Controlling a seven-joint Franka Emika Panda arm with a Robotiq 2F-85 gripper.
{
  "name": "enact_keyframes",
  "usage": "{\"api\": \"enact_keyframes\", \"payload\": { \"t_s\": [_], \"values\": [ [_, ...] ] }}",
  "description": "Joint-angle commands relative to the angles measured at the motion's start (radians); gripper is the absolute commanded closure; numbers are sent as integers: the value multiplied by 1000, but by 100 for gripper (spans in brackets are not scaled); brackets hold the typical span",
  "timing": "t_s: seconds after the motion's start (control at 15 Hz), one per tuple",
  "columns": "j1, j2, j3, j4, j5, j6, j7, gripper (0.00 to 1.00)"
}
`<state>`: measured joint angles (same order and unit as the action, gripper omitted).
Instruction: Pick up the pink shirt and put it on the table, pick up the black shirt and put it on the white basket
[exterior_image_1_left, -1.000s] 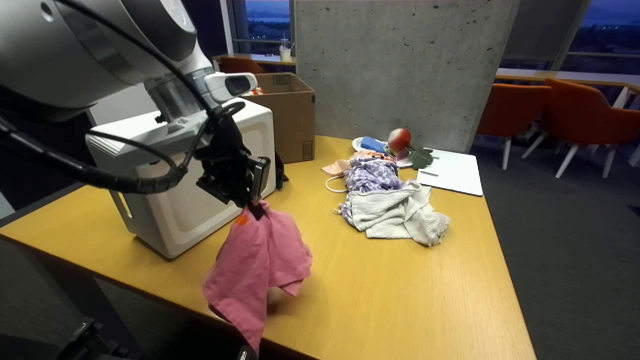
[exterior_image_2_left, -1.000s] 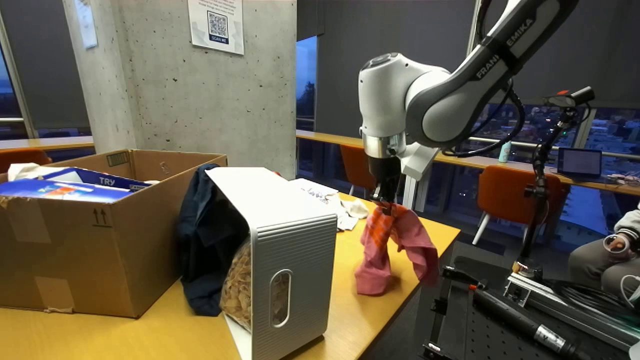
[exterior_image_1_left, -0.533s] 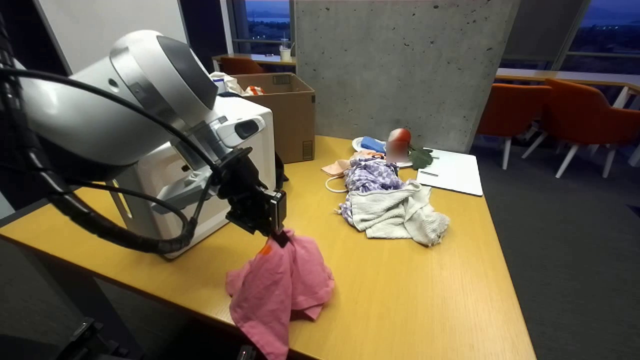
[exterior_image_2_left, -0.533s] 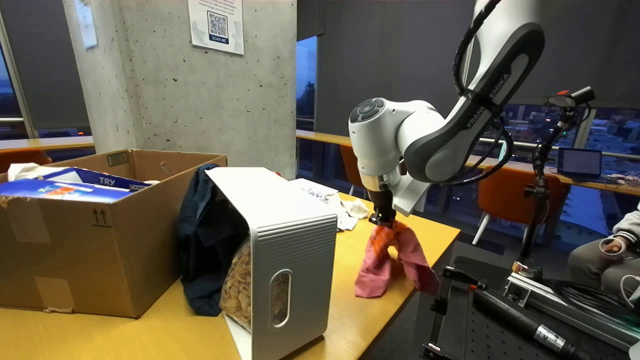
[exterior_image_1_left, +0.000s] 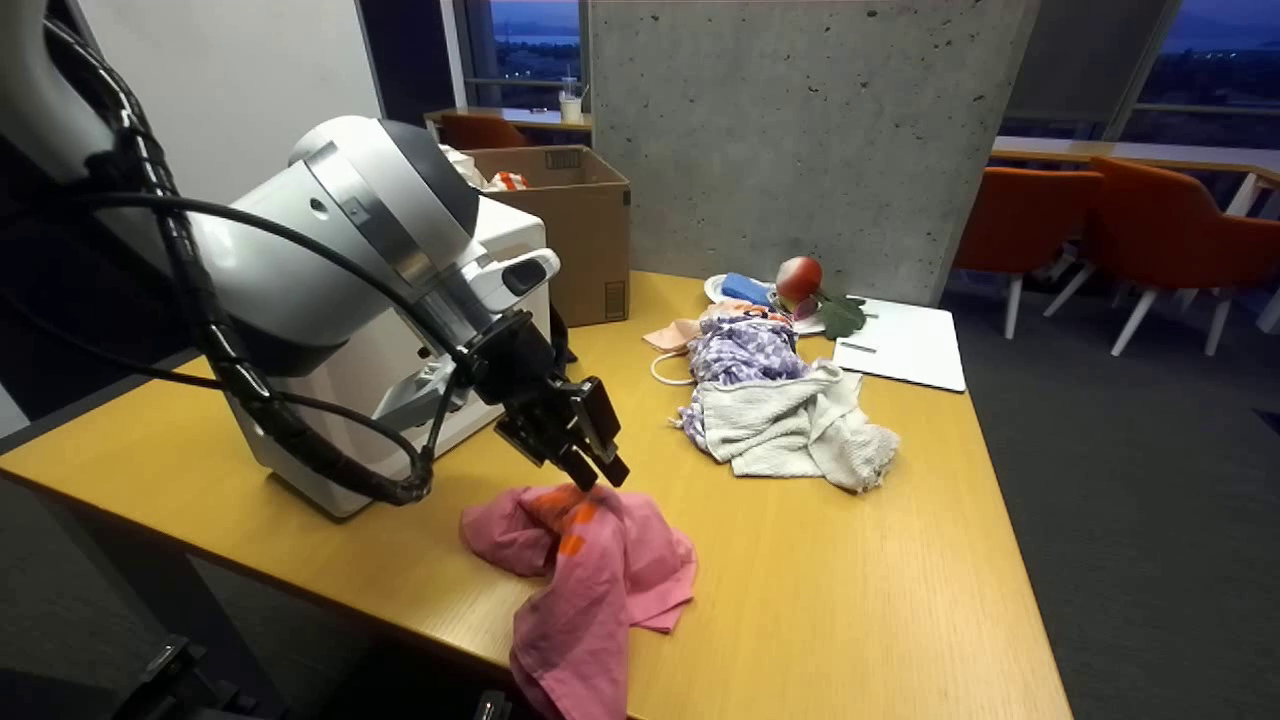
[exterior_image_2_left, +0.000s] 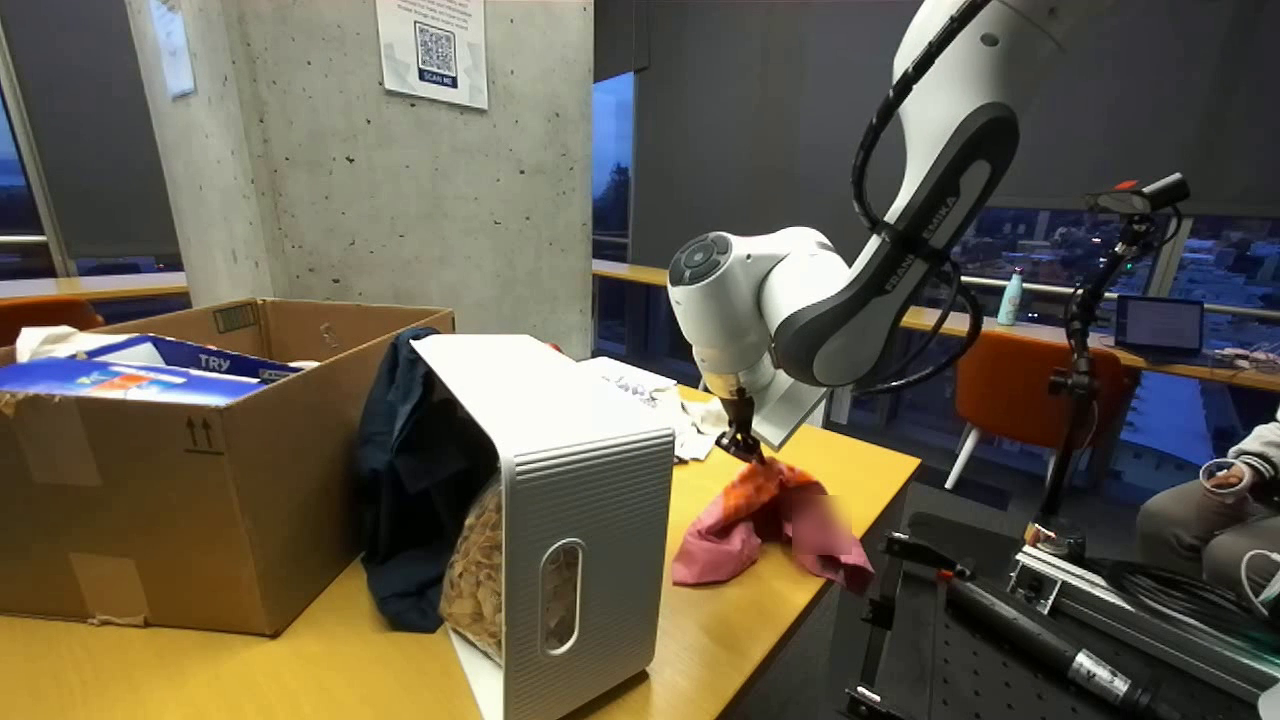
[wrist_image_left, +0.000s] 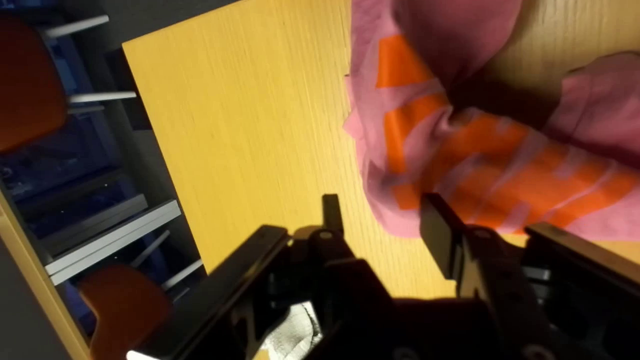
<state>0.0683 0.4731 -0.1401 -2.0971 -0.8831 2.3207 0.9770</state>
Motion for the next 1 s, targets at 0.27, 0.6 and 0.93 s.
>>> {"api": "enact_keyframes", "payload": {
  "t_s": [0.27, 0.6, 0.93],
  "values": [
    [-16, -163, -2, 42, -14, -123, -55, 0],
    [-69, -89, -2, 330, 48, -212, -144, 0],
    [-94, 59, 0, 625, 173, -209, -238, 0]
  ]
}}
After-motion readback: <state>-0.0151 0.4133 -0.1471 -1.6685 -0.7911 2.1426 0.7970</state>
